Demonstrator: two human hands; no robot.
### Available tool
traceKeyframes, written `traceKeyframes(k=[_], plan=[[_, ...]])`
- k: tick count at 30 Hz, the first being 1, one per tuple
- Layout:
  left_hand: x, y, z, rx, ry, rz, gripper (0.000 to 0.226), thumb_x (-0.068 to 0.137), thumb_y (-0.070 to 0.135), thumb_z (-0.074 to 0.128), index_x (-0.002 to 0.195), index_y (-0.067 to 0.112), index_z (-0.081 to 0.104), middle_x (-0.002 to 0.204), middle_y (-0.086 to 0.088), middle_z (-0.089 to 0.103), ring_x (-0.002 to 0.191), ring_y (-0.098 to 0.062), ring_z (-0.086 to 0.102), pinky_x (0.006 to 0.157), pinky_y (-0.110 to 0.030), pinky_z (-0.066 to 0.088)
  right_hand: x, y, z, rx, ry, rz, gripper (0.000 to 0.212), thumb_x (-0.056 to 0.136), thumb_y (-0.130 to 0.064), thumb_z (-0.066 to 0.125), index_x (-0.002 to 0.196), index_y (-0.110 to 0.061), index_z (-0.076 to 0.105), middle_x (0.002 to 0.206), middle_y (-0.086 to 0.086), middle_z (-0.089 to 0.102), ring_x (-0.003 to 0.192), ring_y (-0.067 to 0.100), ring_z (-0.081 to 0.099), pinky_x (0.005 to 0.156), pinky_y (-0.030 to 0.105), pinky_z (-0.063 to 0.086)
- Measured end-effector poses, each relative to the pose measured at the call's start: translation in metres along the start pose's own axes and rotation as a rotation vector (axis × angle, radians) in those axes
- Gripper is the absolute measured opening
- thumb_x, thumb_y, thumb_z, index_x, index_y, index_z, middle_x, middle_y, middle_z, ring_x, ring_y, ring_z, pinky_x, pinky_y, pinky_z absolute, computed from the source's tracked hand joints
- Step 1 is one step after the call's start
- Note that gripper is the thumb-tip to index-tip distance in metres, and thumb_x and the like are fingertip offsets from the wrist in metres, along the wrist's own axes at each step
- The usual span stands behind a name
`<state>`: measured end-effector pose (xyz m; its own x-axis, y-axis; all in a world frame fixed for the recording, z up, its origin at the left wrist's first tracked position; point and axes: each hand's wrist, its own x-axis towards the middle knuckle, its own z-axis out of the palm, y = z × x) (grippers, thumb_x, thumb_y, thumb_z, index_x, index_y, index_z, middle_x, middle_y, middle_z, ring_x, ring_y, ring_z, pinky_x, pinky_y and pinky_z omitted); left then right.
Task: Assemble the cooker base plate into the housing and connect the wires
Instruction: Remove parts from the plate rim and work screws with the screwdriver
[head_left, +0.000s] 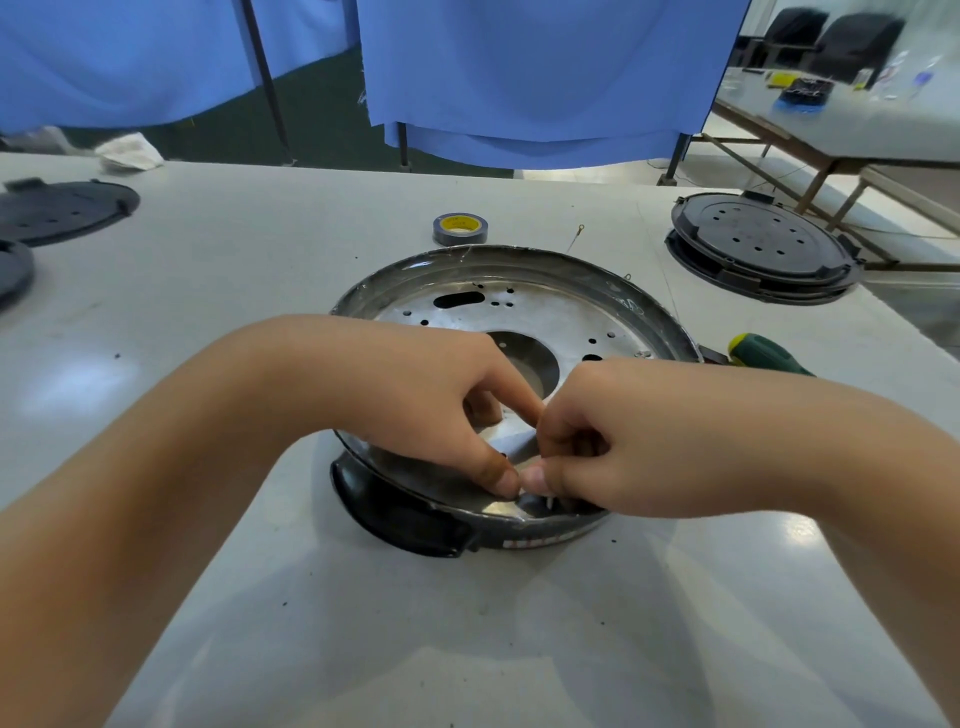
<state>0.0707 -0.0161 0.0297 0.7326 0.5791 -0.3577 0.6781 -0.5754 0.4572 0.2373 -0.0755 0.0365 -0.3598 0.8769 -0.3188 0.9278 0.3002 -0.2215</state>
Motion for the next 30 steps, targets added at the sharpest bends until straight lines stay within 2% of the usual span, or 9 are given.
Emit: traceKeyframes(k=[5, 7, 10, 15, 20, 22, 24, 27, 30], plan=[[0.0, 0.002, -0.001, 0.007, -0.026, 0.004, 0.024, 0.078, 0.052, 0.071, 0.076, 0.068, 0.052, 0.057, 0.03, 0.052, 0.06, 0.008, 0.051, 0.065, -0.019, 0.034, 0.001, -0.001, 0.002, 0.013, -0.024, -0.018, 0.038, 0.088, -0.053, 0.052, 0.07, -0.022, 0.063, 0.056, -0.003, 0.055, 0.044, 0.005, 0.045, 0.039, 0.015, 0.033], [0.001, 0.001, -0.001, -0.002, -0.026, -0.013, 0.024, 0.077, 0.054, 0.071, 0.088, 0.068, 0.056, 0.057, 0.031, 0.052, 0.062, 0.005, 0.051, 0.066, -0.02, 0.035, 0.002, 0.0, -0.001, 0.042, -0.035, 0.001, 0.039, 0.085, -0.057, 0.055, 0.065, -0.024, 0.061, 0.051, -0.006, 0.051, 0.043, 0.004, 0.044, 0.041, 0.016, 0.033], [0.001, -0.001, 0.0, 0.015, -0.03, -0.039, 0.043, 0.077, 0.056, 0.071, 0.117, 0.061, 0.056, 0.054, 0.033, 0.051, 0.058, 0.008, 0.051, 0.063, -0.018, 0.034, 0.003, 0.001, -0.003, 0.064, -0.045, 0.021, 0.038, 0.08, -0.063, 0.058, 0.055, -0.035, 0.058, 0.045, -0.012, 0.05, 0.041, 0.002, 0.044, 0.046, 0.02, 0.032], [0.003, -0.001, -0.001, 0.017, -0.03, -0.046, 0.052, 0.077, 0.054, 0.071, 0.125, 0.057, 0.052, 0.055, 0.033, 0.053, 0.059, 0.01, 0.052, 0.063, -0.016, 0.032, 0.006, 0.003, -0.004, 0.089, -0.06, 0.028, 0.038, 0.075, -0.067, 0.06, 0.051, -0.038, 0.059, 0.042, -0.014, 0.047, 0.039, 0.001, 0.043, 0.044, 0.018, 0.03], [0.003, -0.003, 0.0, 0.01, -0.004, -0.048, 0.045, 0.075, 0.057, 0.071, 0.115, 0.064, 0.055, 0.062, 0.029, 0.054, 0.069, 0.004, 0.053, 0.07, -0.017, 0.036, 0.008, 0.007, -0.004, 0.106, -0.063, -0.004, 0.035, 0.074, -0.066, 0.063, 0.059, -0.034, 0.062, 0.049, -0.016, 0.052, 0.044, 0.0, 0.047, 0.045, 0.016, 0.031], [0.001, -0.002, 0.001, 0.002, -0.01, -0.02, 0.026, 0.075, 0.057, 0.071, 0.093, 0.069, 0.056, 0.062, 0.032, 0.053, 0.066, 0.008, 0.053, 0.066, -0.017, 0.035, 0.008, 0.006, -0.003, 0.113, -0.033, -0.043, 0.029, 0.075, -0.061, 0.065, 0.065, -0.034, 0.063, 0.057, -0.022, 0.057, 0.051, -0.004, 0.051, 0.049, 0.017, 0.034], [0.0, -0.001, 0.001, 0.003, -0.008, 0.002, 0.023, 0.075, 0.057, 0.071, 0.075, 0.07, 0.053, 0.069, 0.03, 0.058, 0.072, 0.01, 0.055, 0.072, -0.019, 0.041, 0.007, 0.004, -0.002, 0.129, -0.013, -0.102, 0.02, 0.078, -0.055, 0.067, 0.068, -0.038, 0.064, 0.067, -0.025, 0.061, 0.058, -0.004, 0.054, 0.053, 0.02, 0.039], [-0.001, 0.0, 0.001, 0.022, -0.006, -0.003, 0.026, 0.075, 0.056, 0.07, 0.072, 0.074, 0.051, 0.094, 0.023, 0.064, 0.095, 0.005, 0.059, 0.093, -0.03, 0.047, 0.004, 0.003, -0.004, 0.14, -0.028, -0.162, 0.007, 0.08, -0.048, 0.068, 0.079, -0.041, 0.069, 0.074, -0.02, 0.065, 0.066, 0.0, 0.059, 0.063, 0.028, 0.052], [-0.002, 0.0, 0.001, 0.037, -0.01, -0.018, 0.024, 0.073, 0.059, 0.07, 0.08, 0.073, 0.051, 0.104, 0.024, 0.064, 0.105, 0.003, 0.058, 0.1, -0.032, 0.045, 0.0, 0.006, -0.009, 0.164, -0.083, -0.185, 0.005, 0.082, -0.039, 0.069, 0.083, -0.044, 0.07, 0.075, -0.024, 0.067, 0.07, -0.005, 0.062, 0.066, 0.02, 0.052]])
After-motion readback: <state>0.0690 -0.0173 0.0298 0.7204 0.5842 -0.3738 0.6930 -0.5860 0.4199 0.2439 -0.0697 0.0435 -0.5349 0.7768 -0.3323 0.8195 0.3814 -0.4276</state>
